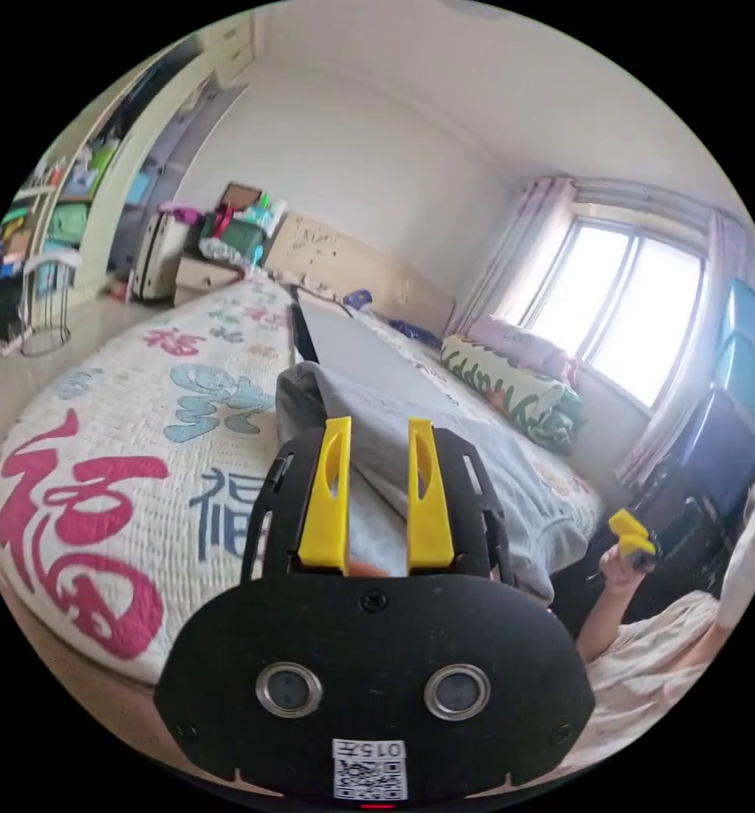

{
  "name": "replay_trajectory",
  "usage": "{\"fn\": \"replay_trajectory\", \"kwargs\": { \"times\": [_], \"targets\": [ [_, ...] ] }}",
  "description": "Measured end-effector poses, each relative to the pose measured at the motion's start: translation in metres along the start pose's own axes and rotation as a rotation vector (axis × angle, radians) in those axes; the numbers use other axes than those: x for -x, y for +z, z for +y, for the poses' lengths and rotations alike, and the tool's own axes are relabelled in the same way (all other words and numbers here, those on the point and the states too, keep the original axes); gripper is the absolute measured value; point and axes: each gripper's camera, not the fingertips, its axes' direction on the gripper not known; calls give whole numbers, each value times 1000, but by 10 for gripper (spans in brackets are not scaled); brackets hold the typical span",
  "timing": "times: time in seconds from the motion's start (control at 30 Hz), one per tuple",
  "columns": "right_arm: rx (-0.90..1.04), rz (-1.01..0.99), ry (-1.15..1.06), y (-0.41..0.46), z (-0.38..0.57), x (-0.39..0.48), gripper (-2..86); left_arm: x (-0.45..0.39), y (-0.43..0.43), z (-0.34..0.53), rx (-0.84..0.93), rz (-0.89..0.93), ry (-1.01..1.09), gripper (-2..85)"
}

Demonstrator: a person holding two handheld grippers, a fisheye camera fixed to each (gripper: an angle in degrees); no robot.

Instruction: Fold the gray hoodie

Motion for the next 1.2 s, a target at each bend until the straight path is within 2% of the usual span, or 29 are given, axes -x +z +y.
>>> {"fn": "replay_trajectory", "kwargs": {
  "times": [0.17, 0.23, 0.43, 0.57, 0.7, 0.87, 0.97, 1.07, 1.13, 1.2],
  "targets": [
    [186, -30, -125, 105, -57, 29, 84, 37, 59, -80, 112, 34, -107, 123],
    [336, 17, -216, 155, -71, 47, 89, 45, 82, -109, 150, 5, -106, 121],
    [596, 182, -303, 244, -85, 59, 68, 54, 131, -165, 261, -12, -59, 68],
    [556, 148, -308, 231, -100, 54, 36, 50, 139, -174, 226, -9, 33, 35],
    [423, 11, -214, 196, -128, 34, 28, 55, 147, -170, 199, 17, 46, 23],
    [546, -69, -198, 219, -144, 28, 46, 59, 158, -163, 223, 5, 42, 18],
    [509, -82, -200, 208, -151, 30, 57, 70, 165, -156, 240, 46, 4, 18],
    [462, -217, -144, 187, -160, 17, 31, 77, 168, -145, 223, 77, -11, 19],
    [426, -430, -112, 176, -166, 8, 4, 80, 173, -135, 223, 76, -14, 21],
    [400, -456, -66, 168, -171, 0, -3, 81, 177, -126, 219, 73, -15, 24]
  ]
}}
